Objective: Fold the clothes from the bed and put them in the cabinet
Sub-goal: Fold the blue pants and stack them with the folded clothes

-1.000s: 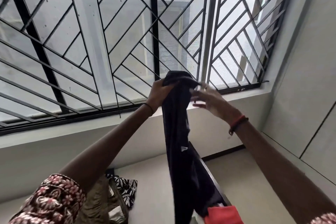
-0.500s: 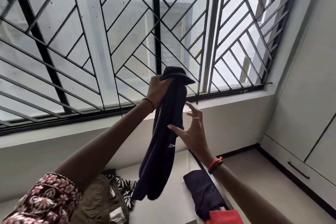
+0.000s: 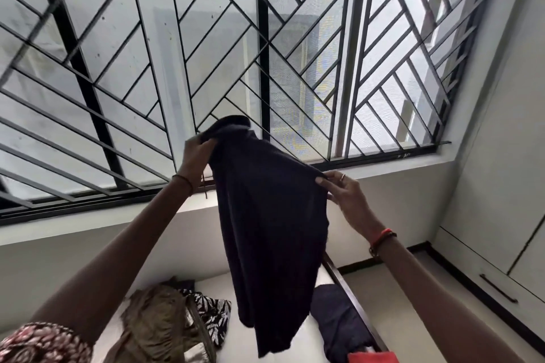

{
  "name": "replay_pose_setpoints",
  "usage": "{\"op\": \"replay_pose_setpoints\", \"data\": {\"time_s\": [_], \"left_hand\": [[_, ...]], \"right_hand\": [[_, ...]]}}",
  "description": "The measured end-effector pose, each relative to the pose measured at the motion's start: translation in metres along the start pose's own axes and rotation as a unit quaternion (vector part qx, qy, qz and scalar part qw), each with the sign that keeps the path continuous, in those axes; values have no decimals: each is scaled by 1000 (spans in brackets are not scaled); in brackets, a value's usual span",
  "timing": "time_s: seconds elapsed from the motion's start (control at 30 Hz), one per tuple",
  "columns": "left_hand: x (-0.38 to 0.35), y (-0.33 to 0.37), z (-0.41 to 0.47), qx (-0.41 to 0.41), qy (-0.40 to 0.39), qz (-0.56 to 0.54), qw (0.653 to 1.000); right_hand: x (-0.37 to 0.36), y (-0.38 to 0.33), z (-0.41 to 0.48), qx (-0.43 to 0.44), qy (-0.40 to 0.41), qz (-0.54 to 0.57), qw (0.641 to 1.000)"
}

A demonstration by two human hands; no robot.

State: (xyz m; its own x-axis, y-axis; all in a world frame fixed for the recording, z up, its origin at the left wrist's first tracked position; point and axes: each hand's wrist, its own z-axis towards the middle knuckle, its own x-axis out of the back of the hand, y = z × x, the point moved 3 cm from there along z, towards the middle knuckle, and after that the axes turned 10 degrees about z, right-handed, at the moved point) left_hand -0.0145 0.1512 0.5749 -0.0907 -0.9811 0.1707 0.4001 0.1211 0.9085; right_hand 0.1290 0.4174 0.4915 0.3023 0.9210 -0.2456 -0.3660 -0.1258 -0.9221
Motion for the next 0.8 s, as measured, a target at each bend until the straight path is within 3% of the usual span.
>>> {"op": "replay_pose_setpoints", "data": {"time_s": [0.27,0.33,0.43,0.57,0.63,0.7,0.8], "left_hand": [[26,-73,-14,111,-41,22,993],[28,-72,-17,74,-60,50,994],[9,-47,-30,-41,-169,85,981],[-34,-5,-47,-133,-308,131,933],[-52,2,-51,-129,-368,139,910],[-65,2,-50,-112,-394,147,900],[-78,4,-43,-140,-366,224,892]], "right_hand": [[-29,-20,10,-47,-56,15,997],[-41,-16,9,-58,-79,-9,995],[-58,-10,6,-69,-110,-40,991],[-75,-9,4,-73,-108,-72,989],[-76,-11,5,-62,-96,-69,991],[-75,-17,4,-55,-98,-62,992],[-69,-22,1,-48,-91,-43,994]]}}
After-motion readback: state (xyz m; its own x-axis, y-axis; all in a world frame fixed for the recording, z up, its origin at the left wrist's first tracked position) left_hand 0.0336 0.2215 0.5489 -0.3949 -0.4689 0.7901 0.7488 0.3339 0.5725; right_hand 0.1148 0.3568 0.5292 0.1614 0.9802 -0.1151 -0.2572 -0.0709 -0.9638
